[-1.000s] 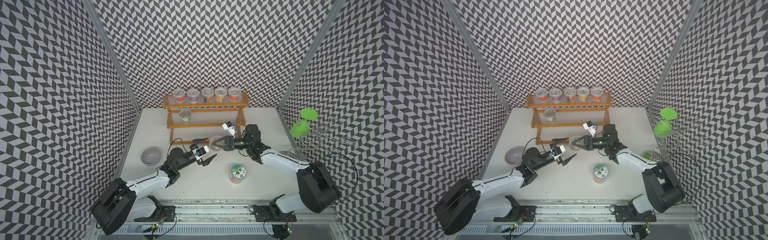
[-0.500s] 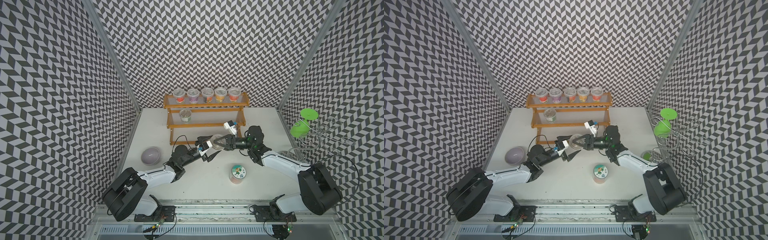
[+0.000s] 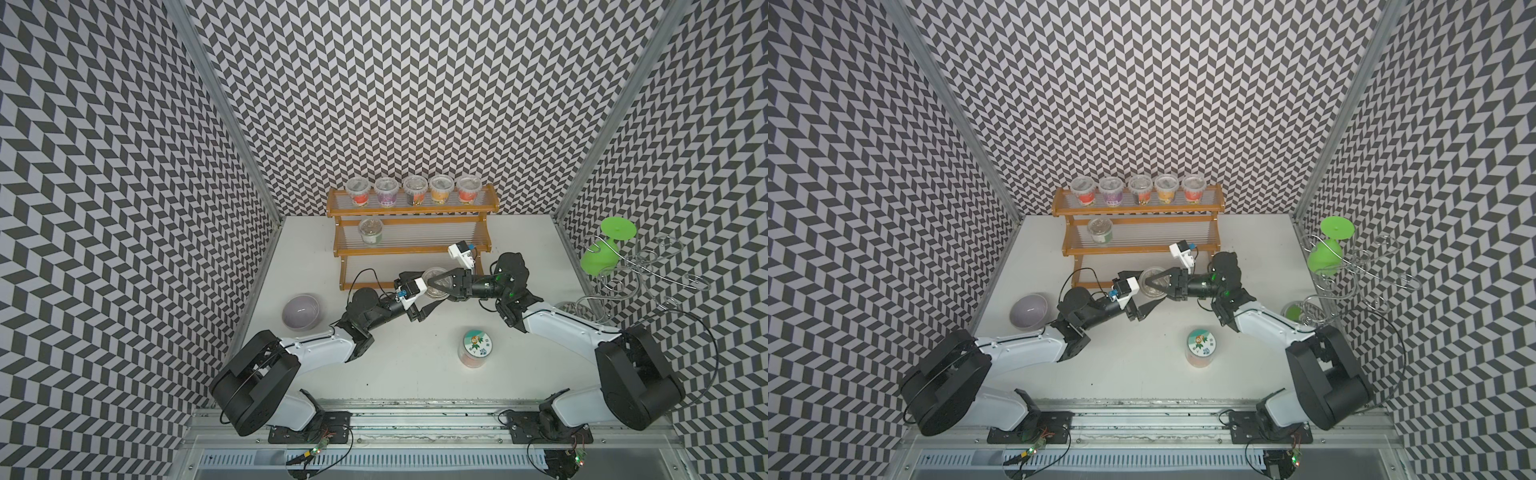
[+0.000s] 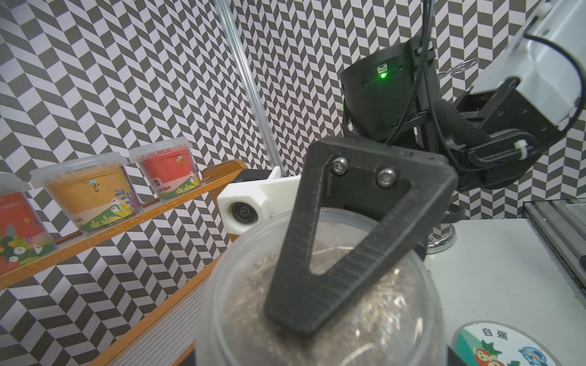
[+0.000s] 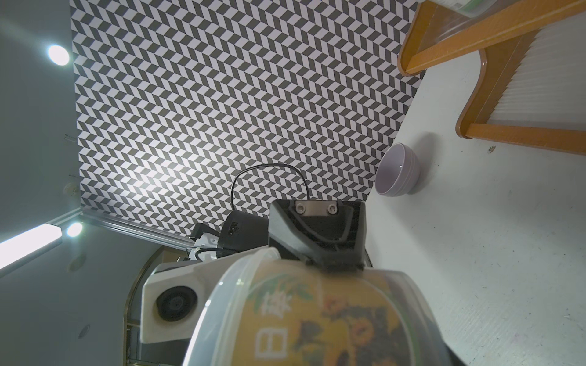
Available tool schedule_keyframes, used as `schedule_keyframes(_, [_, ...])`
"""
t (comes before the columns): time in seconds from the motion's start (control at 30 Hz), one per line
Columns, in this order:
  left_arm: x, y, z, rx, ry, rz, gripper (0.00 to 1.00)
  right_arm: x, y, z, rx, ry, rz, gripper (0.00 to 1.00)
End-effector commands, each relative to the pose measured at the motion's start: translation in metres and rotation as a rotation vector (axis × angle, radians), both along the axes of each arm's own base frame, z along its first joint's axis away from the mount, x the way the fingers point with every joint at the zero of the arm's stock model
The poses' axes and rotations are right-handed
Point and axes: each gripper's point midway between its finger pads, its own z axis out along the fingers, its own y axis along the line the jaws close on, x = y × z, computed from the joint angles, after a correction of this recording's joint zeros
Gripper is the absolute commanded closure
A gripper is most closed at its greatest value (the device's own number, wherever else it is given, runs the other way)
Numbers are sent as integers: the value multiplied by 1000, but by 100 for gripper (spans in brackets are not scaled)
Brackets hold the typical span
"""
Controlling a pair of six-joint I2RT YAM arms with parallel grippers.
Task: Place the seed container on the shelf
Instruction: Pick up the seed jar at the center of the board.
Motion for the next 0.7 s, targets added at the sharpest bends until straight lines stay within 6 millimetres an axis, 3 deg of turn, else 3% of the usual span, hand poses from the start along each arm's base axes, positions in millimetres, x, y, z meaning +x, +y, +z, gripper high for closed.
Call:
schedule_keyframes(0.0, [0,-3,14,-35,-18,-8,25,-6,0,13,29,-62,7,30])
schedule_keyframes(0.37, [2,-2,12,-35,-14,7,30,-4,-2,15,24,-64,-11,26])
schedule_keyframes(0.67, [12,0,6,-52,27,43,31,21,-19,12,-46,-87,-178,20])
